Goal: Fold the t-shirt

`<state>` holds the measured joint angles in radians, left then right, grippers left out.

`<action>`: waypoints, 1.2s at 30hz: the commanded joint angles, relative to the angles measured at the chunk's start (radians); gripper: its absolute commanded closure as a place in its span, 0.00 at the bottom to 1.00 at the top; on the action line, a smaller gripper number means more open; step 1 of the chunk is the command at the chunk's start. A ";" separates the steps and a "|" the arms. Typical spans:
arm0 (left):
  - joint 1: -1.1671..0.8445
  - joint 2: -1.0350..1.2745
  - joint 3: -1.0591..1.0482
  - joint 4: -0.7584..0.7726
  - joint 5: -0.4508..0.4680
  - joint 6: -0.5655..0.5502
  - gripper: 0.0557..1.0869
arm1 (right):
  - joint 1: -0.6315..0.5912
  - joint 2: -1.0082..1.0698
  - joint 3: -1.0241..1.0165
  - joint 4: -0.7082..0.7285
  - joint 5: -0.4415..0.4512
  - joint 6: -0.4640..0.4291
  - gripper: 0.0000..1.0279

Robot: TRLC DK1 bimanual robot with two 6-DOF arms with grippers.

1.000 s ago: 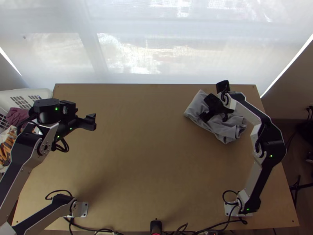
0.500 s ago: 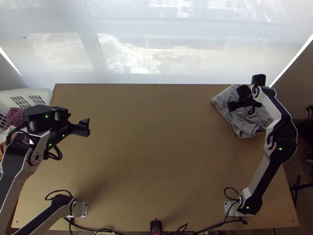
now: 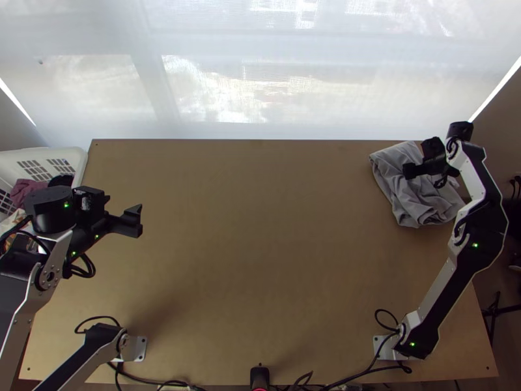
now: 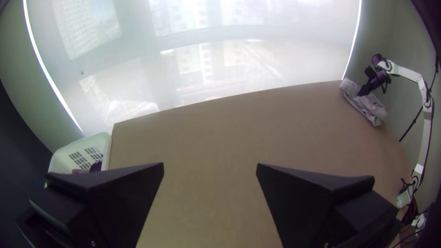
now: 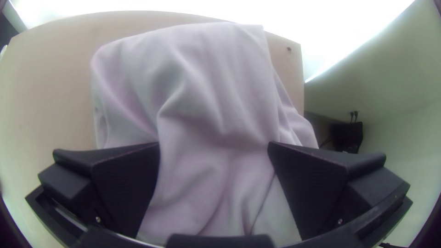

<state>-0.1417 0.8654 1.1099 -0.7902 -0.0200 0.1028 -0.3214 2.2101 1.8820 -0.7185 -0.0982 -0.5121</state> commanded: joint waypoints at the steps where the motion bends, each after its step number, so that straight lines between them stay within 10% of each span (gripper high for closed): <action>1: 0.005 -0.034 -0.015 -0.024 0.000 0.011 0.05 | -0.011 -0.027 -0.009 -0.032 -0.001 0.003 0.04; 13: 0.062 -0.135 -0.051 0.020 0.000 0.025 0.05 | 0.050 -0.283 -0.038 -0.047 -0.081 0.049 0.04; 26: 0.143 -0.342 -0.239 0.092 -0.008 0.046 0.05 | 0.377 -0.860 -0.388 -0.164 -0.075 0.121 0.05; 36: 0.163 -0.727 -0.611 0.201 -0.003 0.138 0.05 | 0.463 -1.231 -0.733 -0.160 0.060 0.185 0.05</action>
<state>0.0113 0.4015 0.7368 -0.6842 -0.0273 0.1673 0.0902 1.2079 1.3602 -0.8738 -0.1204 -0.3481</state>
